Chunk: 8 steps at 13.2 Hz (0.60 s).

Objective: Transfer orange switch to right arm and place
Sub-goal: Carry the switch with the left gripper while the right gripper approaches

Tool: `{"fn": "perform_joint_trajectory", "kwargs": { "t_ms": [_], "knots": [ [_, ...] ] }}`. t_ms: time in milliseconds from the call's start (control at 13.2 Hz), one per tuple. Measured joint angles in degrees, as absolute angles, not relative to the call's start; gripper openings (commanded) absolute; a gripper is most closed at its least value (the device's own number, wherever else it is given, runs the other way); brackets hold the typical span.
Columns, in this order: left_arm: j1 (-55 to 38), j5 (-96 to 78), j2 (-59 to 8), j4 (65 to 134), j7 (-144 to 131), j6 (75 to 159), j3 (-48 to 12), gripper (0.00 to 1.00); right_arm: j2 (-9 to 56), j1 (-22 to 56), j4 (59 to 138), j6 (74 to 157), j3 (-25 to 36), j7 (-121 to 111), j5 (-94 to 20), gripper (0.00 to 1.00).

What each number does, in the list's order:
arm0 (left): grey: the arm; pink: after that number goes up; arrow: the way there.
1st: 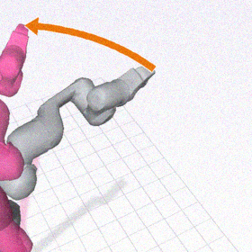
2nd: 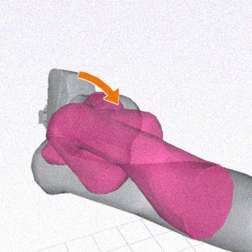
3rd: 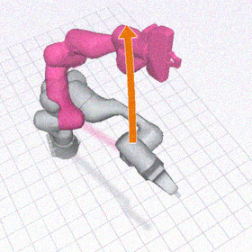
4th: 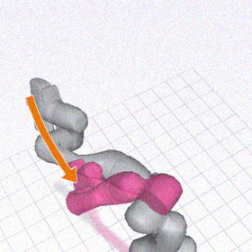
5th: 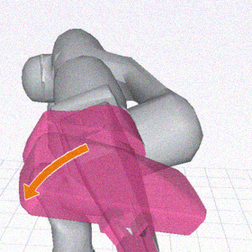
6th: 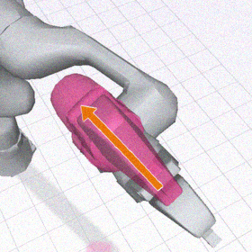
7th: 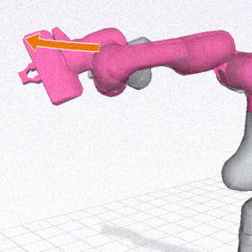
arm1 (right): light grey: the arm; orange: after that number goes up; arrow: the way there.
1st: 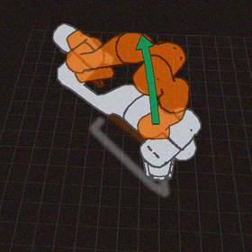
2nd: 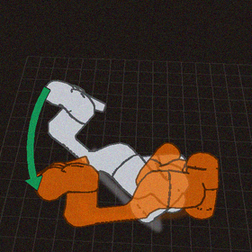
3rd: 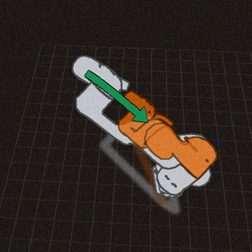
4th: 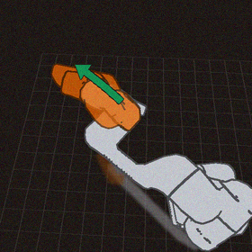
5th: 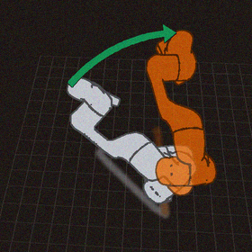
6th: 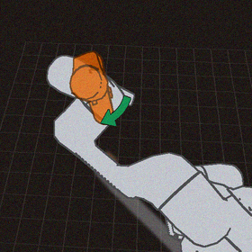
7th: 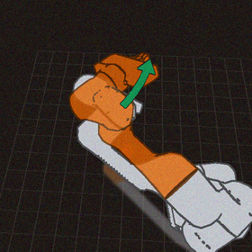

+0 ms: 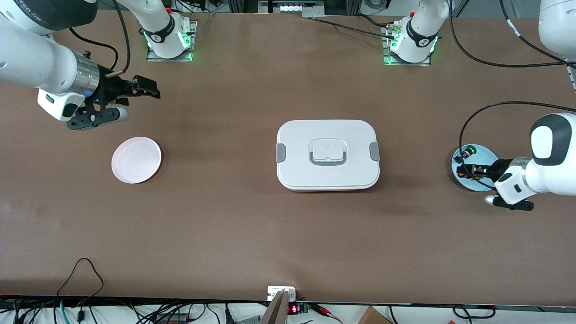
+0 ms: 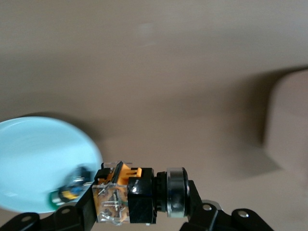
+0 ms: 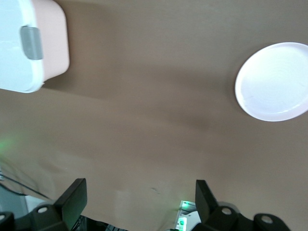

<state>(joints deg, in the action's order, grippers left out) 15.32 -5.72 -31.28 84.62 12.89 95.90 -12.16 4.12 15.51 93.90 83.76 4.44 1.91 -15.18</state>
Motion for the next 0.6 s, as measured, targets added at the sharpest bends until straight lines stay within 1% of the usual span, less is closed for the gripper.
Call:
{"fn": "perform_joint_trajectory", "kwargs": {
  "t_ms": [151,227,302,453,604],
  "knots": [
    [14.76,-11.61,-31.25,82.31,12.9,91.6,-15.63,0.12,4.12,15.35,93.89,83.41,4.7,1.93,-20.25,1.0],
    [14.54,-15.33,-31.25,81.85,12.91,90.66,-16.88,0.15,4.13,15.22,93.89,82.59,4.82,1.93,-21.93,1.0],
    [14.41,-18.93,-31.26,81.78,12.99,90.32,-17.89,0.15,4.14,15.12,93.91,82.12,4.91,1.95,-23.43,1.0],
    [14.5,-25.22,-31.3,81.78,13.98,89.87,-20.37,0.1,4.36,14.95,93.94,81.98,5.09,2.12,-29.13,1.0],
    [14.59,-31.89,-31.33,81.77,19.6,89.83,-23.26,0.09,5.25,14.24,93.96,82.01,5.15,2.24,-35.94,1.0]
  ]
}}
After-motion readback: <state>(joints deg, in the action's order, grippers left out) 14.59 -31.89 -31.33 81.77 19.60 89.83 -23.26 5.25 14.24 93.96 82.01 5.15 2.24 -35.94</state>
